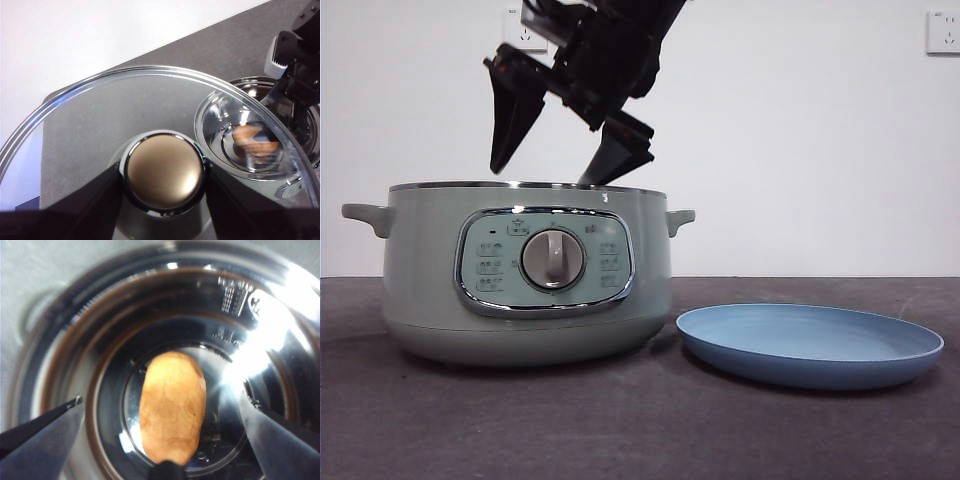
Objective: Take the potato out from the steamer,put the potato on the plate,close the lid
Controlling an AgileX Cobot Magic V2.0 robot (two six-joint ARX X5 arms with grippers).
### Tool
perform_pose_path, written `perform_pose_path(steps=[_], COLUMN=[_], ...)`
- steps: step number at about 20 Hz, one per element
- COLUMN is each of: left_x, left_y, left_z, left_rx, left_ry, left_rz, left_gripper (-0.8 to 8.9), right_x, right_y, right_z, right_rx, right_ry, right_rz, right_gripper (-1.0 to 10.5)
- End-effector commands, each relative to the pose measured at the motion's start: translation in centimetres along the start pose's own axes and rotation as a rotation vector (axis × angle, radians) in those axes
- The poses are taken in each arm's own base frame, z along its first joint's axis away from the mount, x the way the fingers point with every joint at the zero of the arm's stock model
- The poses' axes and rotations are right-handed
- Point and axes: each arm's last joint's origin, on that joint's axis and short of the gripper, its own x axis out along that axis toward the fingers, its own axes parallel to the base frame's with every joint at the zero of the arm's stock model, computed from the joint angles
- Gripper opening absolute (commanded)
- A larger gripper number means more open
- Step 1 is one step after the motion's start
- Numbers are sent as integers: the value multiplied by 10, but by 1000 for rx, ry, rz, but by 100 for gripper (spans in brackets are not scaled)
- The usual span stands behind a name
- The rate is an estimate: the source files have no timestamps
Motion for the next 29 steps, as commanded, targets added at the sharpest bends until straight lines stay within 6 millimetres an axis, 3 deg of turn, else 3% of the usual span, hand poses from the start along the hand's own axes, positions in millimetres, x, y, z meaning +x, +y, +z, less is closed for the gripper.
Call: perform_pose_path(steps=[1, 5, 12, 16, 17, 19, 22, 26, 29], left_x=[1, 16, 27, 27, 27, 27, 27, 28, 37], left_y=[0, -1, -2, -2, -2, -2, -2, -3, -3], left_z=[-2, 3, 7, 7, 7, 7, 7, 7, 12], left_rx=[19, 16, 16, 13, 13, 13, 13, 13, 13], left_ry=[51, 90, 116, 117, 117, 117, 117, 119, 121], left_rz=[-2, -13, -24, -24, -24, -24, -24, -25, -30], left_gripper=[-9, -9, -8, -8, -8, -8, -8, -8, -8], right_x=[8, 17, 54, 57, 56, 50, 16, -68, -131], right_y=[0, 5, 14, 16, 16, 17, 21, 11, -3], right_z=[-1, -5, -16, -16, -15, -10, 13, 37, 30], right_rx=[-19, -75, -129, -154, -155, -156, -158, -121, 31], right_ry=[16, 52, 140, 128, 126, 113, 107, 98, 67], right_rz=[-18, -52, -76, -75, -76, -77, -109, -262, -311], right_gripper=[685, 685, 648, 43, -14, -12, -12, -11, -12])
